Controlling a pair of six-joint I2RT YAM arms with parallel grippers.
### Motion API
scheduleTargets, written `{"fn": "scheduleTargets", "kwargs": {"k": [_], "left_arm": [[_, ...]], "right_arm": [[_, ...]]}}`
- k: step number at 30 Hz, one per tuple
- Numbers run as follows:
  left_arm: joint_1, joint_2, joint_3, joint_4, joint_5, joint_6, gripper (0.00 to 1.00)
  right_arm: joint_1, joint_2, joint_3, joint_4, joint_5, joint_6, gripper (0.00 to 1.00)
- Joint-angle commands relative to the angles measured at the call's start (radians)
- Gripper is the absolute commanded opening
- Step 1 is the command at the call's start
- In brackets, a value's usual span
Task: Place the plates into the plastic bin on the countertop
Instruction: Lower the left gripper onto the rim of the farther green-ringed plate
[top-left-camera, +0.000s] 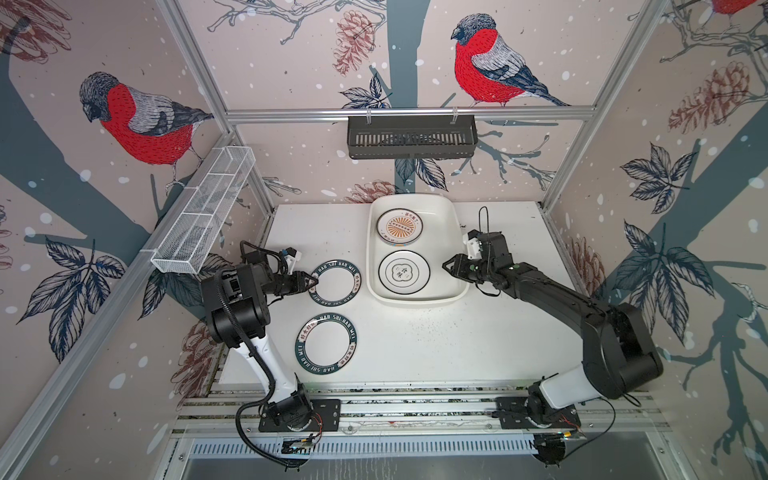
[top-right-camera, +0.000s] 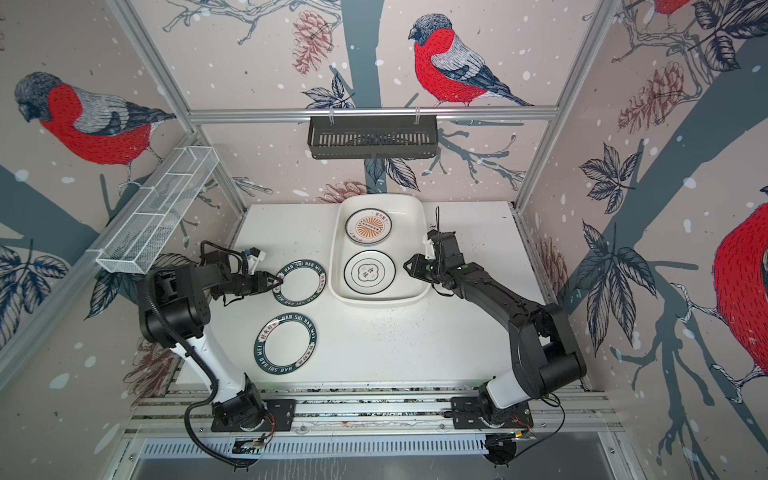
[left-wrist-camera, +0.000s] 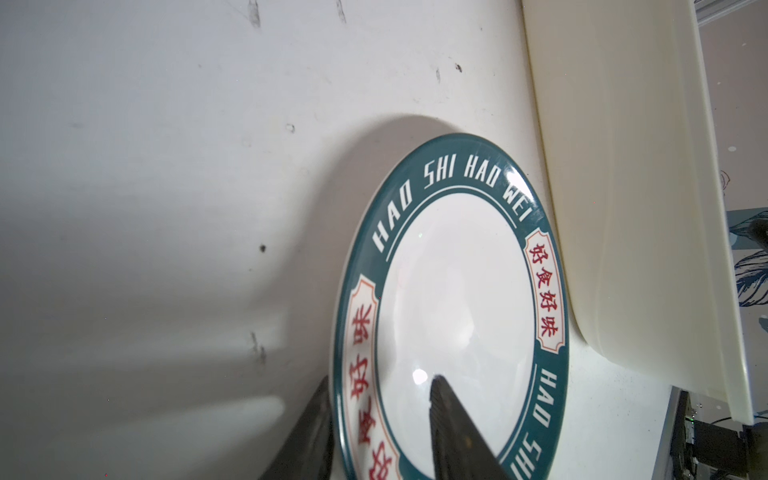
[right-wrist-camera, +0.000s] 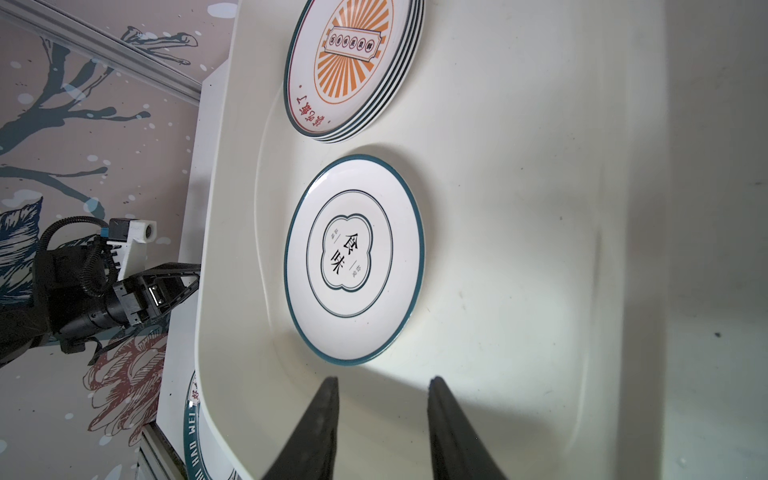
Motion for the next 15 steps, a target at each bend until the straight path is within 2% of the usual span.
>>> {"fn": "scheduleTargets", "kwargs": {"k": [1, 15], "left_arm": [[0.002, 0.014, -0.004, -0.051, -0.071, 0.013, 0.38], [0.005, 0.040, 0.017, -0.084, -0.064, 0.011, 0.34]], "right_arm": [[0.003, 0.006, 0.005, 0.029, 0.000, 0.008, 0.38], [0.008, 0.017, -0.002, 0.045, 0.000, 0.016, 0.37]]}}
